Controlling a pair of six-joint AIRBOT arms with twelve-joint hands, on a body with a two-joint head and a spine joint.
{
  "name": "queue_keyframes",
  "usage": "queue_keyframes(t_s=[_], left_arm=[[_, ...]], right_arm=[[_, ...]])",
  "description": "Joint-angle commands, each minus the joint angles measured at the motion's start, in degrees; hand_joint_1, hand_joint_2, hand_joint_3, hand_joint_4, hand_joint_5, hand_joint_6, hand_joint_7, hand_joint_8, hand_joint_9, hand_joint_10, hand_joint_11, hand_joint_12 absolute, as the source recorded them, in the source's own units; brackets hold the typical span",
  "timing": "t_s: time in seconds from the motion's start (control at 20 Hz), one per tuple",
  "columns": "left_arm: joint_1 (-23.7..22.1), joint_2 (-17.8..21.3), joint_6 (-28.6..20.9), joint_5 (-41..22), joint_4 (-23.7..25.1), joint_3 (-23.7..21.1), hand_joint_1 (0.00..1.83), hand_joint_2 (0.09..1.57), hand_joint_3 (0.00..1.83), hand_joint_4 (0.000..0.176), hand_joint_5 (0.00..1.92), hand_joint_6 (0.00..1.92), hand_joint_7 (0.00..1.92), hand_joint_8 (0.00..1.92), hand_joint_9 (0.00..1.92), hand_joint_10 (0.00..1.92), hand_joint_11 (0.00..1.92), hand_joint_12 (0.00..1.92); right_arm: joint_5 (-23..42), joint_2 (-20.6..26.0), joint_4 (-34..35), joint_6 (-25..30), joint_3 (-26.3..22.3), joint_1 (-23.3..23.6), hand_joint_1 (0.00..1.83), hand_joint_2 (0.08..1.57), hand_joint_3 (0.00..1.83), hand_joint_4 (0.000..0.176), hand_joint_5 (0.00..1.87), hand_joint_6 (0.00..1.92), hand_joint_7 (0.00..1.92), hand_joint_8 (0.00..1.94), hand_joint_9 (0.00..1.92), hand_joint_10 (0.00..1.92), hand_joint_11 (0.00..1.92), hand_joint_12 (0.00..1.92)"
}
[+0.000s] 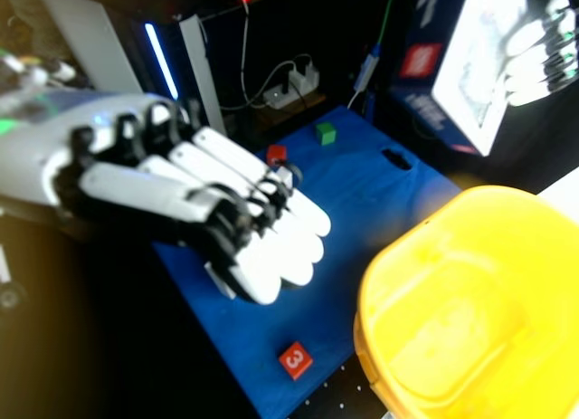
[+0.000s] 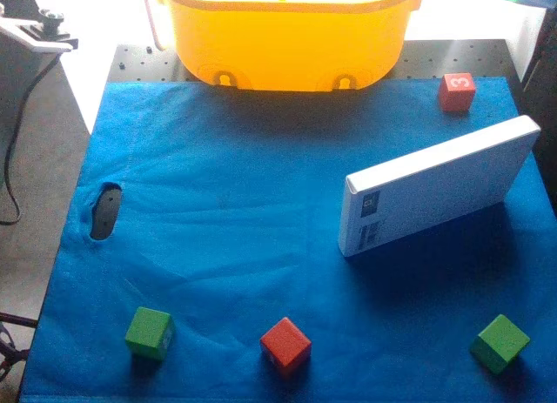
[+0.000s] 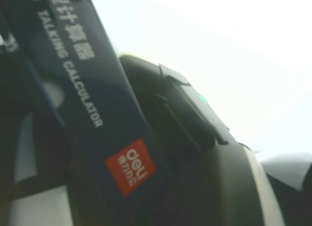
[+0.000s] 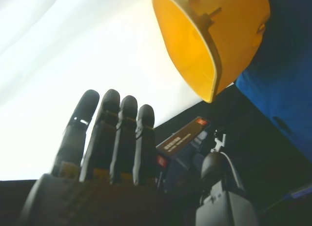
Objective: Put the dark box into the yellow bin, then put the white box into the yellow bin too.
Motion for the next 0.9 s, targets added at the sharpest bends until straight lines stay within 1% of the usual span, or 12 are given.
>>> queue_keyframes(t_s=[0.0,0.15,0.2,0.3,0.35,0.5,0.55,0.65,0.7,0.75,0.8,0.85], left_arm=[[-1.1,-0.5,-0.7,-6.0,-2.3,0.7,1.38,1.11,0.0,0.0,1.05,0.74,0.88,1.07,0.96,1.27,0.86,1.25],[-1.9,-2.9,-0.8,-5.1,-3.0,3.4,1.39,1.07,0.0,0.0,1.12,0.64,0.99,0.88,1.02,1.16,0.87,1.21],[-2.0,-4.1,-1.5,-5.3,-3.9,4.8,1.47,1.06,0.0,0.0,1.12,0.7,1.02,0.78,1.03,0.97,0.82,1.47],[-2.6,-6.6,-3.2,-4.9,-4.3,8.0,1.49,1.06,0.0,0.0,1.12,0.75,1.06,0.69,1.06,0.85,0.8,1.52],[-3.4,-7.8,-3.1,-4.4,-4.3,9.9,1.4,1.03,0.0,0.0,1.15,0.78,1.15,0.62,1.05,0.87,0.77,1.0],[-4.5,-8.9,-3.1,-3.8,-3.6,11.8,1.39,1.05,0.0,0.0,1.13,0.83,1.1,0.77,0.96,0.92,0.67,0.87],[-5.0,-9.1,-3.1,-3.4,-3.0,12.3,1.4,1.02,0.0,0.0,1.26,0.61,1.17,0.67,1.05,0.82,0.72,0.88],[-6.3,-9.9,-3.0,-1.5,-1.5,13.9,1.39,1.06,0.0,0.0,1.21,0.44,0.99,0.91,1.03,1.09,0.95,0.98],[-6.5,-10.7,-3.1,-0.5,-1.0,15.3,1.39,1.05,0.0,0.0,1.21,0.4,1.03,0.85,1.06,1.08,1.0,0.94],[-6.6,-11.2,-3.2,0.1,-0.9,16.2,1.4,1.02,0.0,0.0,1.23,0.39,1.13,0.66,1.11,1.0,1.01,1.01],[-6.6,-12.3,-3.4,1.2,-0.7,17.9,1.3,0.99,0.0,0.0,1.29,0.37,1.26,0.54,1.17,0.64,1.0,0.98],[-6.6,-13.3,-4.3,2.0,-0.5,19.4,1.38,1.0,0.0,0.0,1.2,0.54,1.18,0.57,1.21,0.72,0.97,0.86]], right_arm=[[7.1,-0.2,0.7,-0.1,0.3,0.6,0.11,1.13,0.01,0.0,0.46,0.0,0.51,0.0,0.45,0.0,0.0,1.01],[7.2,-0.5,0.7,-0.1,0.4,0.5,0.15,1.12,0.0,0.0,0.46,0.0,0.49,0.0,0.43,0.0,0.0,0.95],[7.2,-0.8,0.7,-0.1,0.5,0.4,0.16,1.11,0.0,0.0,0.46,0.0,0.49,0.0,0.43,0.0,0.0,0.93],[7.3,-1.4,0.7,-0.1,0.8,0.1,0.15,1.11,0.0,0.0,0.45,0.0,0.47,0.0,0.42,0.0,0.0,0.89],[7.7,-2.1,0.7,-0.1,1.1,0.0,0.15,1.15,0.0,0.0,0.46,0.0,0.48,0.0,0.45,0.0,0.02,0.86],[8.7,-3.0,0.7,-0.1,1.5,-0.5,0.13,1.12,0.0,0.0,0.48,0.0,0.5,0.0,0.46,0.0,0.09,0.71],[9.1,-3.1,0.7,-0.1,1.5,-0.7,0.12,1.13,0.0,0.002,0.48,0.0,0.52,0.0,0.47,0.0,0.12,0.65],[9.9,-3.4,0.7,-0.1,1.7,-1.0,0.14,1.16,0.01,0.0,0.48,0.0,0.51,0.0,0.44,0.0,0.1,0.62],[10.3,-3.7,0.7,-0.1,1.8,-1.0,0.14,1.15,0.0,0.006,0.48,0.0,0.51,0.0,0.44,0.0,0.1,0.63],[10.4,-3.9,0.7,-0.1,1.8,-1.1,0.14,1.14,0.0,0.015,0.47,0.0,0.5,0.0,0.43,0.0,0.09,0.63],[10.8,-4.3,0.7,-0.1,2.0,-1.2,0.14,1.13,0.0,0.02,0.47,0.0,0.5,0.0,0.44,0.0,0.09,0.64],[11.3,-4.5,0.7,-0.1,2.1,-1.5,0.14,1.13,0.0,0.012,0.48,0.0,0.51,0.0,0.45,0.01,0.1,0.65]])
